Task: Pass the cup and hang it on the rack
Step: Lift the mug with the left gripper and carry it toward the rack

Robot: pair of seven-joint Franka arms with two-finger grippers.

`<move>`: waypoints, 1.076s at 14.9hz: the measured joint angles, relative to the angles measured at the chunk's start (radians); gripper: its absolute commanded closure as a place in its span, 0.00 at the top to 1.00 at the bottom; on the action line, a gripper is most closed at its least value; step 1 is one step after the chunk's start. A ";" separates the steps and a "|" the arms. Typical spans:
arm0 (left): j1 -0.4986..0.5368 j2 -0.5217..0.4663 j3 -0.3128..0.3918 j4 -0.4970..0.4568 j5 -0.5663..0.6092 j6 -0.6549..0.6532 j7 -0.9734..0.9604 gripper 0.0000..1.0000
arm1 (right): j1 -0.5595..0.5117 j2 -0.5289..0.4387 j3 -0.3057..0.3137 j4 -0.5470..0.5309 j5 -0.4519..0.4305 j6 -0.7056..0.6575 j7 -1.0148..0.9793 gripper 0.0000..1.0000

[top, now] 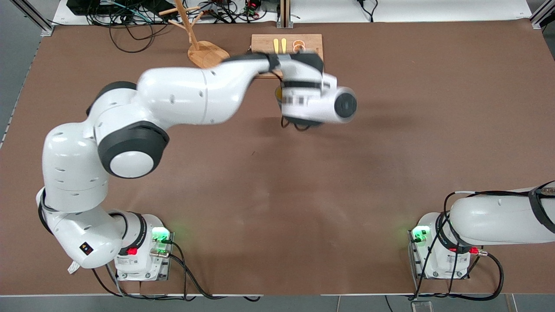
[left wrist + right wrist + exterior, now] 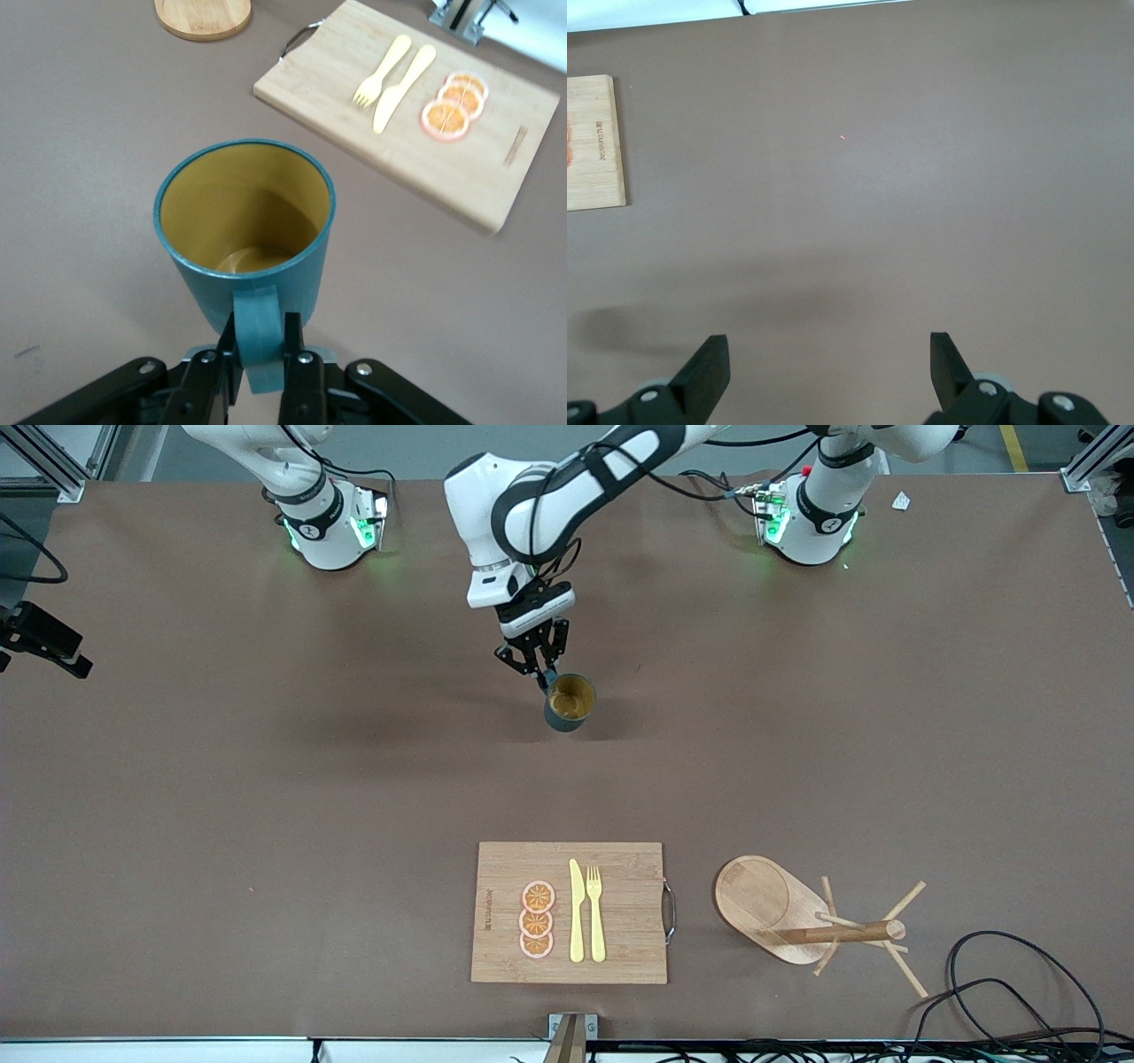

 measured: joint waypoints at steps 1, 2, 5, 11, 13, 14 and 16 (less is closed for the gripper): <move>0.028 -0.017 0.000 0.024 -0.043 0.000 0.026 0.00 | 0.000 0.000 0.002 0.001 0.000 0.000 0.000 1.00; 0.058 -0.036 -0.001 0.043 -0.090 0.000 0.057 0.00 | 0.000 0.000 0.003 0.002 0.000 0.000 0.000 1.00; 0.160 -0.091 -0.002 0.084 -0.243 0.000 0.164 0.00 | 0.000 0.000 0.004 0.003 0.000 0.000 0.000 1.00; 0.427 -0.169 -0.006 0.141 -0.575 0.001 0.393 0.00 | 0.000 0.001 0.005 0.004 0.000 0.000 0.000 1.00; 0.522 -0.187 -0.007 0.153 -0.704 0.001 0.478 0.00 | -0.001 0.002 0.004 0.004 0.000 -0.001 0.000 1.00; 0.566 -0.191 -0.007 0.162 -0.764 0.001 0.514 0.00 | -0.001 0.002 0.003 0.004 0.000 -0.001 0.000 1.00; 0.644 -0.193 -0.007 0.174 -0.862 0.008 0.577 0.00 | -0.001 0.003 0.003 0.004 0.000 -0.001 0.000 1.00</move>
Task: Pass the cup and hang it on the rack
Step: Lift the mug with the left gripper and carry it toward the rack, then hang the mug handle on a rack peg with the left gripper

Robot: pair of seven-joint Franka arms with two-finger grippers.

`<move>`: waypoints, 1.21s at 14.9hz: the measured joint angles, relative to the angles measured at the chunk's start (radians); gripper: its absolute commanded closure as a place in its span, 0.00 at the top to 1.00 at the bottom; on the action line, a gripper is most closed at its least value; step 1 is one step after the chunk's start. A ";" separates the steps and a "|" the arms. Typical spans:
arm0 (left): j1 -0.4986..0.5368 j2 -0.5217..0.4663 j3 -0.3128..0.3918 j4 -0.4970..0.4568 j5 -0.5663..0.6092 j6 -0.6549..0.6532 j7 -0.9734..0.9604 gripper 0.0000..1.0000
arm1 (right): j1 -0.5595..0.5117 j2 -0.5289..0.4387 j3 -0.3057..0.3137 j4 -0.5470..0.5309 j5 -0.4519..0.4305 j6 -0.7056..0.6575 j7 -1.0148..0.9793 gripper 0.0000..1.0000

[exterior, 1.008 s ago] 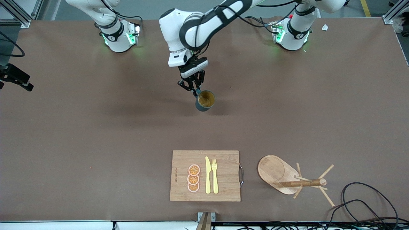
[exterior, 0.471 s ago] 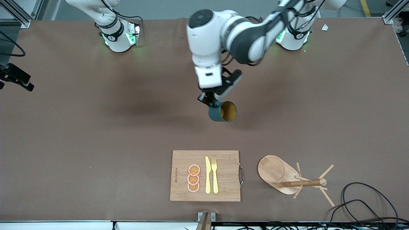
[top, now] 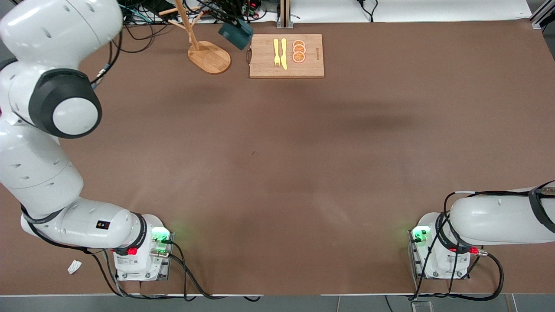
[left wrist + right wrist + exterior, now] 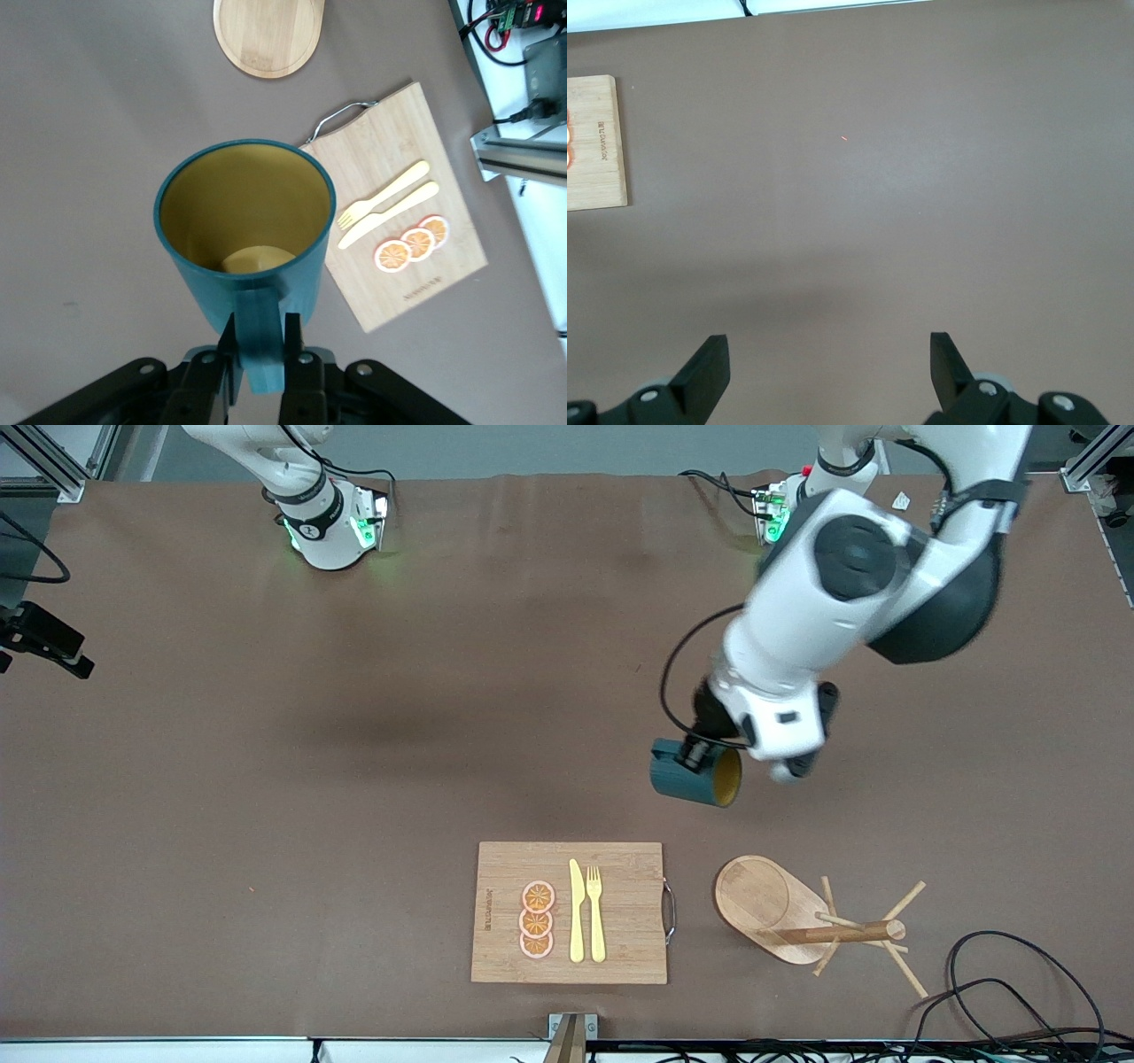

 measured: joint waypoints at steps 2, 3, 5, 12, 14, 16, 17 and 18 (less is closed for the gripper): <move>0.066 0.001 0.001 0.001 -0.094 0.029 0.048 0.00 | 0.000 0.000 0.000 0.000 0.000 -0.001 0.000 1.00; 0.096 0.003 0.001 0.001 -0.146 0.049 0.072 0.00 | 0.000 0.000 0.000 0.000 0.000 -0.002 0.000 1.00; 0.153 0.014 0.002 0.001 -0.266 0.091 0.128 0.00 | 0.000 0.000 0.000 0.000 0.000 -0.002 0.000 1.00; 0.256 0.103 0.004 0.000 -0.481 0.222 0.238 0.00 | 0.000 0.000 0.000 0.001 0.000 -0.003 0.000 1.00; 0.264 0.130 0.004 0.000 -0.517 0.259 0.278 0.00 | 0.000 0.000 0.000 0.001 0.000 -0.003 0.000 1.00; 0.279 0.151 0.004 0.000 -0.557 0.280 0.334 0.00 | 0.000 0.000 0.000 0.002 0.000 -0.003 0.000 1.00; 0.287 0.158 0.004 0.000 -0.584 0.285 0.367 0.00 | 0.000 0.000 0.000 0.002 0.000 -0.003 0.000 1.00; 0.295 0.164 0.004 0.000 -0.611 0.290 0.401 0.00 | 0.000 0.000 0.000 0.002 0.000 -0.003 0.000 1.00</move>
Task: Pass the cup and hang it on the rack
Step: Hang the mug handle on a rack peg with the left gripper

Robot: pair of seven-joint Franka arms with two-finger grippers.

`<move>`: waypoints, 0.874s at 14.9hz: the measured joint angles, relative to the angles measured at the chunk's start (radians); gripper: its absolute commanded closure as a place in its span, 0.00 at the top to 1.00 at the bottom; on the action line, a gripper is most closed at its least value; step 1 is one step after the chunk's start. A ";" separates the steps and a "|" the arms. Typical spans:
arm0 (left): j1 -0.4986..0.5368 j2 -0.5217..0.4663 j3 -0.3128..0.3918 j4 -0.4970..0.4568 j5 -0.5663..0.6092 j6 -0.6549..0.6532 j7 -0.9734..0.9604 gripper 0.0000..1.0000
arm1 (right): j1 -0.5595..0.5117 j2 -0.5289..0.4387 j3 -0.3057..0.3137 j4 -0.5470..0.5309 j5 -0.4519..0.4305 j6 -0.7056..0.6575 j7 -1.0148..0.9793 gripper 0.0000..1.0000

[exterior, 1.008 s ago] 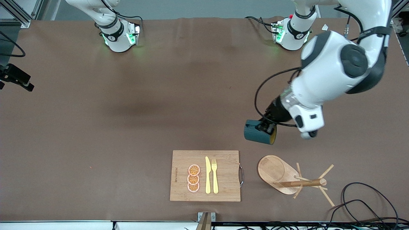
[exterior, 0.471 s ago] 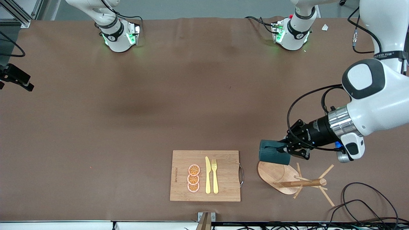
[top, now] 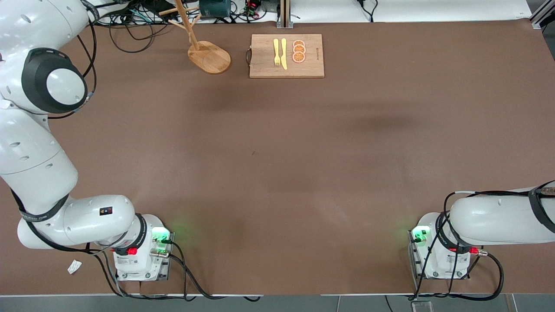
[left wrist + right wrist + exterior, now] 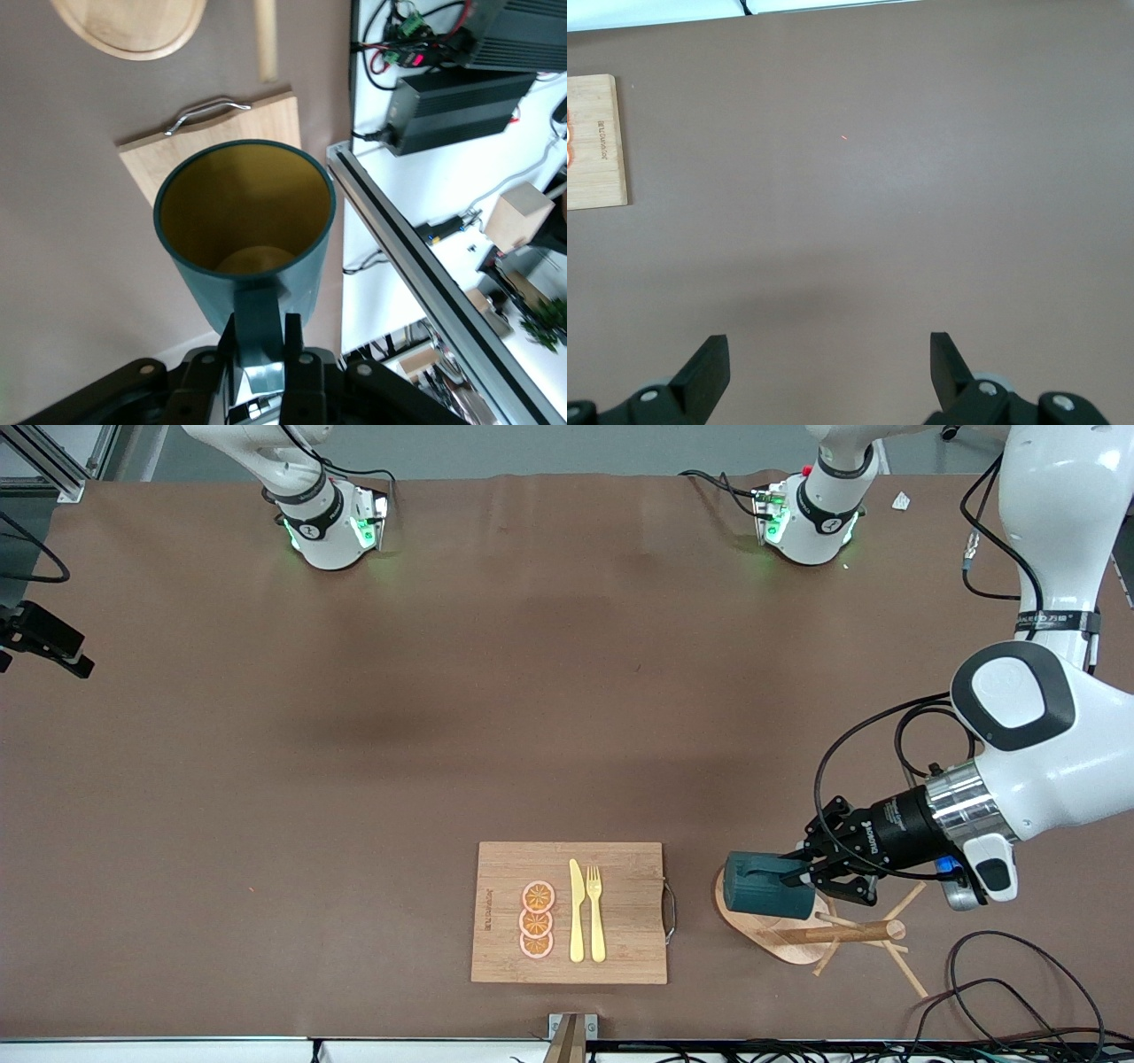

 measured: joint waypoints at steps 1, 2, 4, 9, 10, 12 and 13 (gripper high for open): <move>0.008 0.004 0.000 0.000 -0.024 0.004 0.028 0.00 | 0.000 0.000 0.000 0.000 0.000 0.000 0.000 1.00; 0.016 0.008 0.000 0.000 -0.046 0.005 0.053 0.00 | 0.000 0.000 0.000 0.001 0.000 0.000 0.000 1.00; 0.027 0.014 0.000 0.000 -0.078 0.006 0.093 0.00 | 0.000 0.000 0.000 0.001 0.000 0.000 0.000 1.00; 0.058 0.029 0.000 0.000 -0.130 0.008 0.174 0.00 | 0.000 0.000 -0.001 0.002 0.000 0.000 0.000 1.00; 0.061 0.035 0.000 -0.001 -0.132 0.008 0.180 0.00 | 0.000 0.000 -0.001 0.002 0.000 0.000 0.000 1.00; 0.064 0.049 0.001 -0.003 -0.132 0.008 0.203 0.00 | 0.000 0.000 -0.001 0.002 0.000 0.000 0.000 1.00; 0.067 0.058 0.001 -0.003 -0.132 0.008 0.216 0.00 | 0.000 0.000 -0.001 0.002 0.000 0.000 0.000 1.00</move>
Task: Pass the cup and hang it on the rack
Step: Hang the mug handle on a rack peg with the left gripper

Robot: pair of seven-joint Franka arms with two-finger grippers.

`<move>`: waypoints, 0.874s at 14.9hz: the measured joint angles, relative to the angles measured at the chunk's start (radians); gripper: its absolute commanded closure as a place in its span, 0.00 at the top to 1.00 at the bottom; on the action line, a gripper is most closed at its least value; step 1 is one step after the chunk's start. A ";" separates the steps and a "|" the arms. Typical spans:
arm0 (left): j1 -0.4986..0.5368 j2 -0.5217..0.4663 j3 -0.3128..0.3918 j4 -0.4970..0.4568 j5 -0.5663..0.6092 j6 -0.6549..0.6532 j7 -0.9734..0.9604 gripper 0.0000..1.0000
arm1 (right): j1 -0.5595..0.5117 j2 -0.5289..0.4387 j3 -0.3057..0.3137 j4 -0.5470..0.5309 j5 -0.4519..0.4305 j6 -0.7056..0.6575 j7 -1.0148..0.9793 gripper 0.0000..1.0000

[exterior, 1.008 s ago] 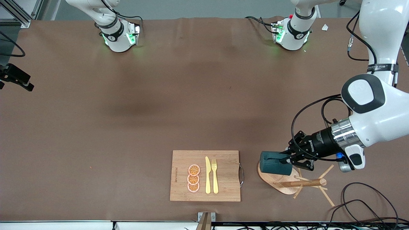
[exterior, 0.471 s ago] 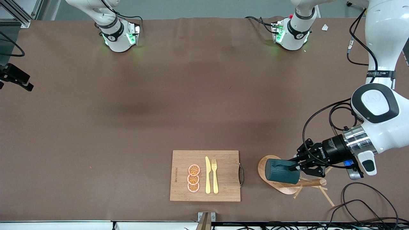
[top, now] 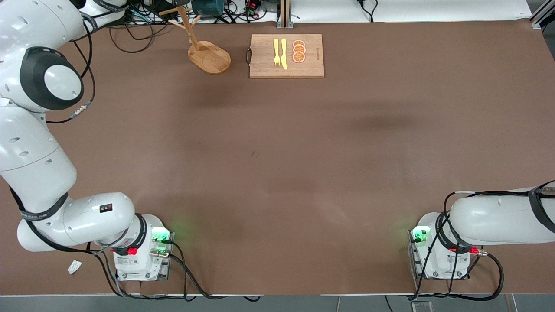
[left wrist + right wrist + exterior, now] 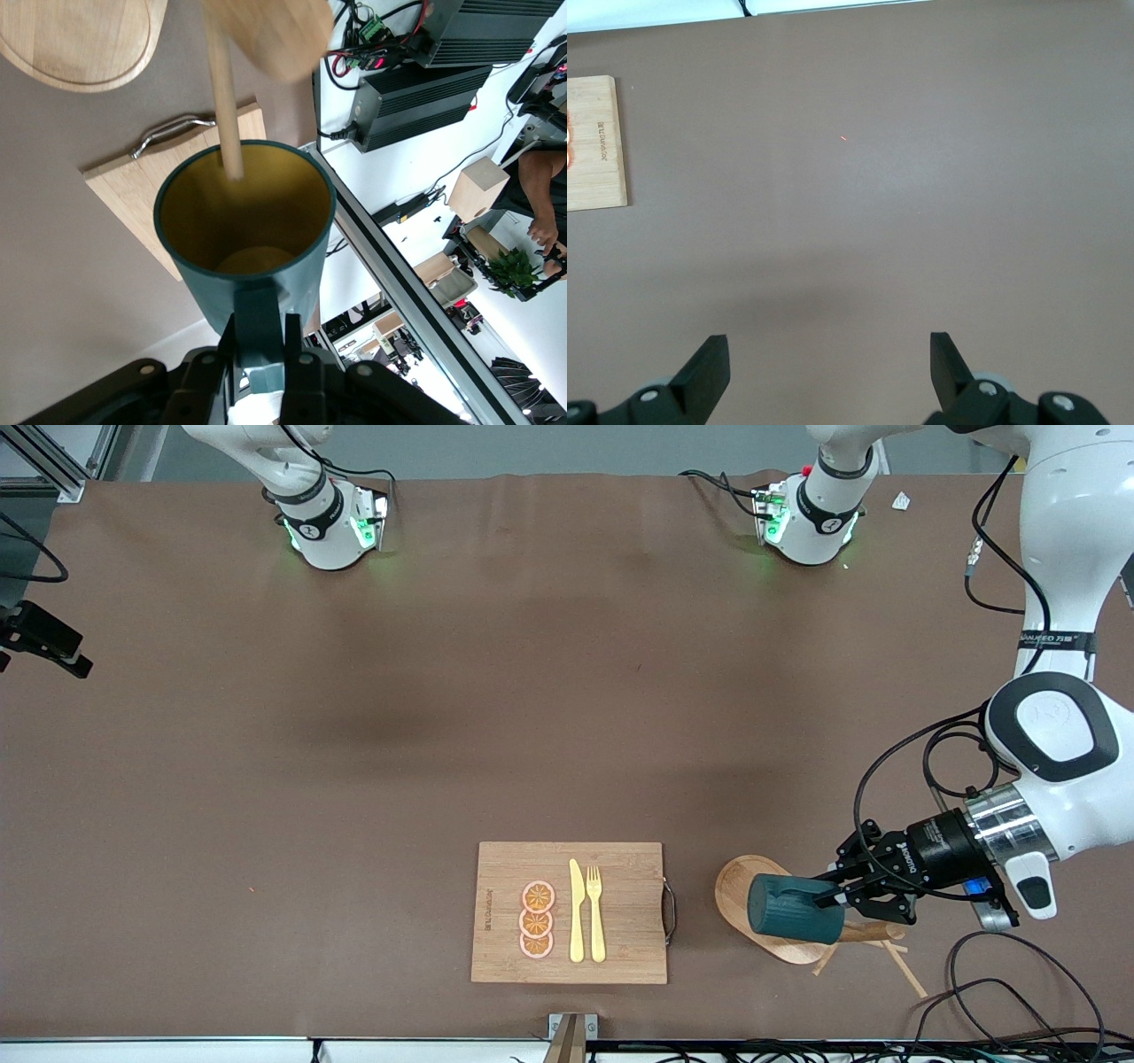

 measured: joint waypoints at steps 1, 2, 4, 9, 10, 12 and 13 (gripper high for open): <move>0.003 0.008 0.000 0.000 0.000 0.000 0.010 0.00 | 0.000 0.000 0.000 0.000 0.000 0.000 0.000 1.00; 0.006 0.014 0.000 0.000 0.000 0.000 0.019 0.00 | 0.000 0.000 0.000 0.000 0.000 0.000 0.000 1.00; 0.012 0.022 0.000 0.000 0.000 0.000 0.029 0.00 | 0.000 0.000 0.000 0.000 0.000 0.000 0.000 1.00; 0.037 0.027 0.000 0.000 -0.023 0.000 0.051 0.01 | 0.000 0.000 -0.002 0.000 0.000 -0.002 0.000 1.00; 0.042 0.027 0.000 0.000 -0.027 0.000 0.052 0.01 | 0.000 0.000 -0.002 0.000 0.000 -0.002 0.000 1.00; 0.049 0.028 0.000 -0.001 -0.031 0.000 0.052 0.01 | 0.000 0.000 -0.001 0.000 0.000 -0.002 0.000 1.00; 0.051 0.030 0.000 -0.002 -0.032 0.000 0.055 0.01 | 0.000 0.000 -0.001 0.000 0.000 -0.002 0.000 1.00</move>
